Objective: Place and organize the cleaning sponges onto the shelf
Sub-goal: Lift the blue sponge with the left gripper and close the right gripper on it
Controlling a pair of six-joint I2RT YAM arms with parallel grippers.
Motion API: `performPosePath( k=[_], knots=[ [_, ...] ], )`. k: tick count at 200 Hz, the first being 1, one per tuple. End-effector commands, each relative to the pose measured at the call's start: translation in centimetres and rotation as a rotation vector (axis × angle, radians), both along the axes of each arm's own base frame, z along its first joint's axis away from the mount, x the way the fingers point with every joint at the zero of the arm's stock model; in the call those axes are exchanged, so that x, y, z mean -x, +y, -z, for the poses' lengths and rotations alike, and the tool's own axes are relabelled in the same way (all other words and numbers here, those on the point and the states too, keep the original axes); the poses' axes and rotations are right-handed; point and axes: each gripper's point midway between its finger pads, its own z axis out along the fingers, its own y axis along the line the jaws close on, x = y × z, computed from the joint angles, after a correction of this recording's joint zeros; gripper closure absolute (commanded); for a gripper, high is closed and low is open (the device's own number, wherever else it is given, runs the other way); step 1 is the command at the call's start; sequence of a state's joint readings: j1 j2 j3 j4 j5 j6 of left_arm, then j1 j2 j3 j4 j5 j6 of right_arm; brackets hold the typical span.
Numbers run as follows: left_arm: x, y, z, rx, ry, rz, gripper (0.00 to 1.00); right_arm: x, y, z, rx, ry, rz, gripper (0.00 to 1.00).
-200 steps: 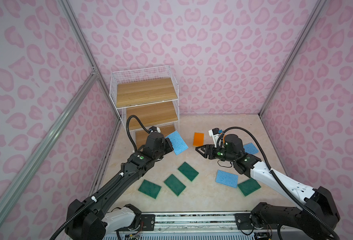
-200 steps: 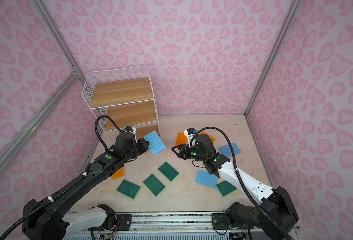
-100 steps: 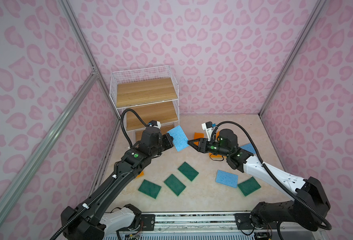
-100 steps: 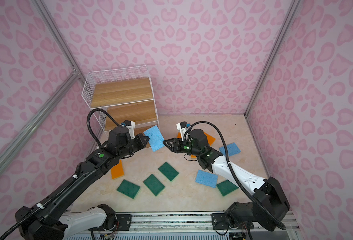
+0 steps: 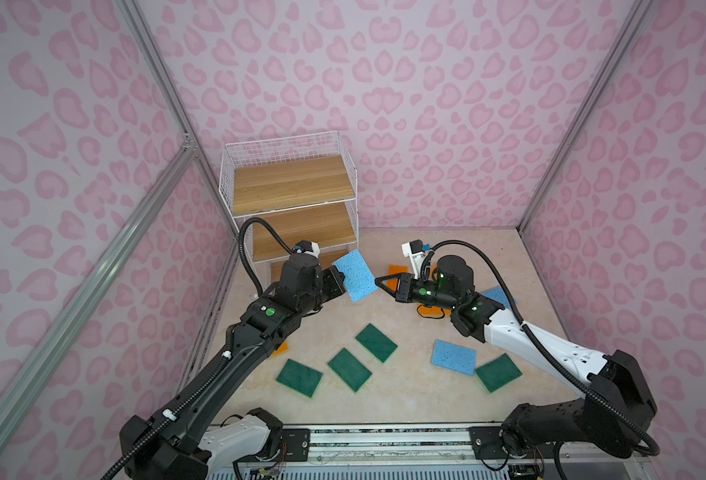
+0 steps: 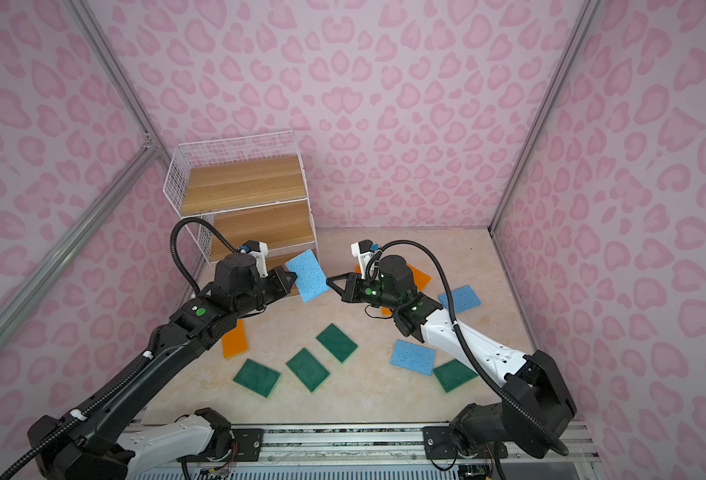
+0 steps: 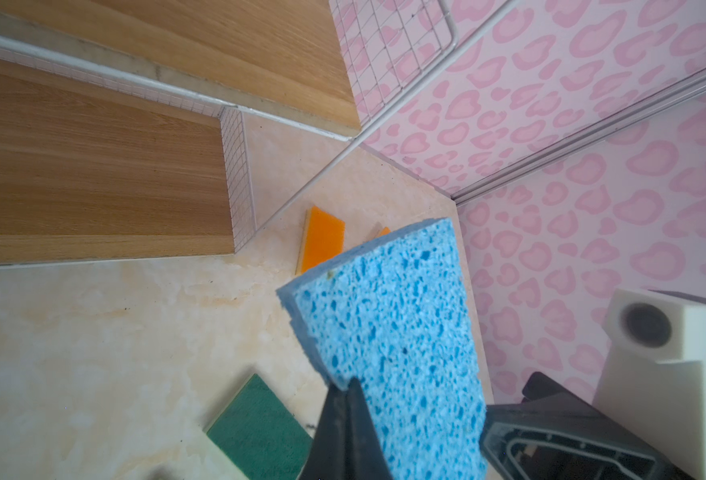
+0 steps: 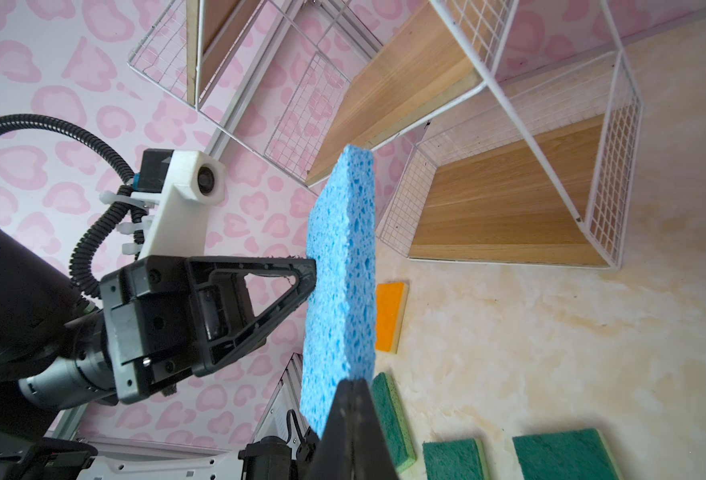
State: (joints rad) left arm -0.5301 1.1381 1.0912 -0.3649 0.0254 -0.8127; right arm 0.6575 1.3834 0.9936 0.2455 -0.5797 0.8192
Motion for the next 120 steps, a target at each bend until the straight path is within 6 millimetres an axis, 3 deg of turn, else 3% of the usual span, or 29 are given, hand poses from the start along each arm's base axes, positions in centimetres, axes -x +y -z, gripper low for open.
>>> performPosePath(
  k=[1, 12, 19, 33, 61, 120],
  knots=[
    [0.0, 0.2, -0.8, 0.017, -0.02, -0.01, 0.96, 0.0, 0.2, -0.7, -0.008, -0.023, -0.011, 0.98],
    [0.0, 0.4, -1.0, 0.017, -0.026, -0.018, 0.96, 0.1, 0.3, -0.4, 0.005, -0.02, -0.015, 0.7],
    [0.0, 0.5, -1.1, 0.019, -0.029, -0.02, 0.96, 0.0, 0.2, -0.2, 0.008, -0.017, -0.013, 0.58],
    [0.0, 0.7, -1.5, 0.024, -0.035, -0.026, 0.96, 0.1, 0.1, 0.1, 0.012, -0.014, -0.006, 0.48],
    [0.0, 1.0, -1.7, 0.03, -0.041, -0.032, 0.96, 0.1, 0.1, 0.4, 0.004, -0.001, -0.007, 0.5],
    [-0.2, 0.8, -1.4, 0.051, -0.032, -0.034, 0.96, -0.1, 1.0, -0.2, -0.056, 0.013, -0.034, 0.73]
  ],
)
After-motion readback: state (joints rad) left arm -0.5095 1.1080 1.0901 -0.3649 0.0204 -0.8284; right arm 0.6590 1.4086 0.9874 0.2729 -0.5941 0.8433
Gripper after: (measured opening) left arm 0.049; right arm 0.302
